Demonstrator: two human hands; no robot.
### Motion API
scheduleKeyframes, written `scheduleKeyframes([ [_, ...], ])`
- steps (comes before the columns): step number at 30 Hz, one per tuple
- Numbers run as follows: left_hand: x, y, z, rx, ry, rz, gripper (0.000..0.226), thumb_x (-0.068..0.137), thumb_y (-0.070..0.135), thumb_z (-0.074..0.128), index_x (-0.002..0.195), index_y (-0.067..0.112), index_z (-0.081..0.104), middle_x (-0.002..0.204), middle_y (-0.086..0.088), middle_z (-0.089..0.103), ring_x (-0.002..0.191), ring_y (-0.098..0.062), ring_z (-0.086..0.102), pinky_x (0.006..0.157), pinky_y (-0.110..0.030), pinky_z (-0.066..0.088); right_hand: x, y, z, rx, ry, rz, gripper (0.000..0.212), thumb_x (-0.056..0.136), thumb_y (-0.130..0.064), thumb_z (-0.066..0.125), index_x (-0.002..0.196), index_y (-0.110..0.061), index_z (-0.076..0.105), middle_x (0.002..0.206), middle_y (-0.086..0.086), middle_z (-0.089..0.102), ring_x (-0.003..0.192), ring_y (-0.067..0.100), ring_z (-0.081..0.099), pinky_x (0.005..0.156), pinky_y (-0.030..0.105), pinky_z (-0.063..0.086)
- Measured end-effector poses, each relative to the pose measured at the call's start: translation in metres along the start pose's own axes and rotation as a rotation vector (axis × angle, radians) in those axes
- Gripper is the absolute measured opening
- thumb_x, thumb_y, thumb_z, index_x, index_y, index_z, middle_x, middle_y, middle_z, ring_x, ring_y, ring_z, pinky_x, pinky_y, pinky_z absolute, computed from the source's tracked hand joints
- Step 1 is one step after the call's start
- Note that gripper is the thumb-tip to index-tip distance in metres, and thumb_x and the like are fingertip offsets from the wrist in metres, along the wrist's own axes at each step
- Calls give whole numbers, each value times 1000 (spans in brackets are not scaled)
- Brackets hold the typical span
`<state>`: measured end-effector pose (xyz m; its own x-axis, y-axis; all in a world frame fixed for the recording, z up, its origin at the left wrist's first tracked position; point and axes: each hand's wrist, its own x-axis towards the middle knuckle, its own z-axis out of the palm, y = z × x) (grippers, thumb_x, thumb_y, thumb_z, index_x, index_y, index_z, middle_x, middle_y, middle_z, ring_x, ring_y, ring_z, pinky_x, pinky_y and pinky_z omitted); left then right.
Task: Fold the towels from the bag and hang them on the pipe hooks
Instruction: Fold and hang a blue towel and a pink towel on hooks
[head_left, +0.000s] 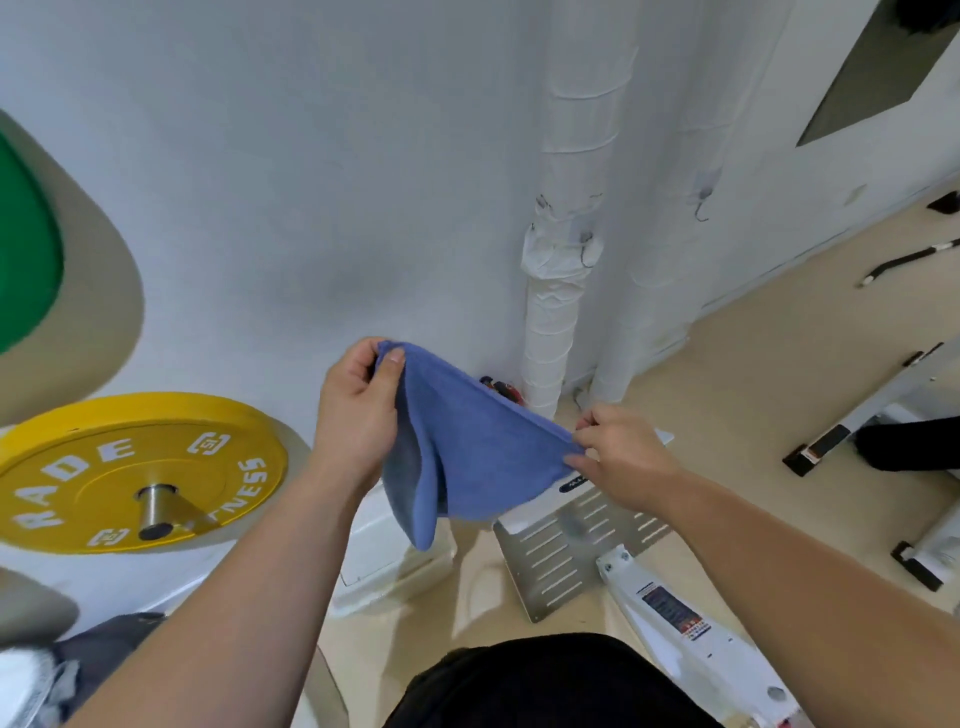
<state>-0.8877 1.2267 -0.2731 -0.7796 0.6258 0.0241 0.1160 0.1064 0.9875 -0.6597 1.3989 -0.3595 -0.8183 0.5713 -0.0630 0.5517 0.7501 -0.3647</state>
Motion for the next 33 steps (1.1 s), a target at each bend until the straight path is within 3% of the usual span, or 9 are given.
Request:
scheduleKeyframes([
  [8, 1, -5, 22, 128, 181, -46, 20, 102, 15, 56, 87, 19, 68, 81, 0, 66, 76, -12, 55, 71, -30, 44, 3, 71, -81, 177, 127, 4, 21, 91, -32, 71, 75, -19, 71, 77, -3, 66, 75, 19, 59, 69, 33, 42],
  [10, 0, -2, 28, 114, 153, -59, 16, 101, 11, 58, 95, 21, 70, 85, -1, 69, 81, -14, 59, 72, -25, 47, 4, 84, -99, 165, 148, 31, 21, 88, -34, 73, 73, -19, 73, 71, -4, 67, 70, 19, 59, 63, 28, 39],
  [13, -6, 7, 42, 211, 48, -50, 20, 102, 12, 58, 107, 28, 68, 75, 3, 64, 68, -12, 56, 55, -17, 45, 3, 99, -122, 154, 159, 86, 19, 81, -37, 80, 69, -25, 72, 69, -1, 69, 68, 19, 60, 58, 20, 37],
  [16, -7, 16, 51, 226, -16, -4, 21, 96, 2, 63, 95, 21, 73, 69, 12, 68, 65, -3, 60, 59, -12, 48, 3, 108, -137, 198, 183, 133, 19, 73, -36, 87, 69, -23, 75, 68, -1, 71, 67, 19, 64, 63, 28, 46],
  [19, -3, 21, 52, 234, -43, -5, 14, 88, 0, 73, 86, 14, 76, 66, -6, 64, 64, -10, 58, 62, -13, 50, 2, 115, -147, 323, 200, 178, 19, 71, -29, 90, 65, -20, 75, 64, -1, 70, 62, 15, 60, 60, 28, 45],
  [21, -1, 21, 51, 209, -47, -24, 11, 84, -1, 77, 83, 9, 75, 61, -6, 61, 61, -12, 56, 60, -15, 50, 2, 118, -152, 491, 202, 217, 18, 71, -21, 90, 65, -15, 74, 67, 8, 70, 61, 16, 57, 61, 27, 43],
  [25, 6, 19, 48, 150, -17, -33, 12, 82, -5, 78, 79, 6, 72, 60, -2, 62, 61, -14, 56, 64, -23, 50, 0, 117, -155, 815, 196, 224, 17, 77, 0, 82, 69, -3, 67, 69, 18, 63, 68, 21, 59, 69, 33, 49],
  [30, 9, 20, 51, 83, -72, -27, 26, 91, -12, 61, 86, 13, 69, 70, 2, 64, 63, -9, 58, 59, -17, 50, -2, 108, -154, 1132, 165, 231, 27, 92, 7, 61, 82, -17, 54, 61, -3, 56, 54, 8, 53, 49, 20, 46],
  [33, 10, 17, 52, 118, -85, -69, 37, 89, -17, 50, 74, 9, 71, 72, 0, 66, 64, -9, 57, 58, -15, 47, -2, 99, -149, 1198, 186, 273, 29, 96, 5, 54, 80, -20, 55, 66, -3, 52, 55, 7, 48, 46, 18, 41],
])
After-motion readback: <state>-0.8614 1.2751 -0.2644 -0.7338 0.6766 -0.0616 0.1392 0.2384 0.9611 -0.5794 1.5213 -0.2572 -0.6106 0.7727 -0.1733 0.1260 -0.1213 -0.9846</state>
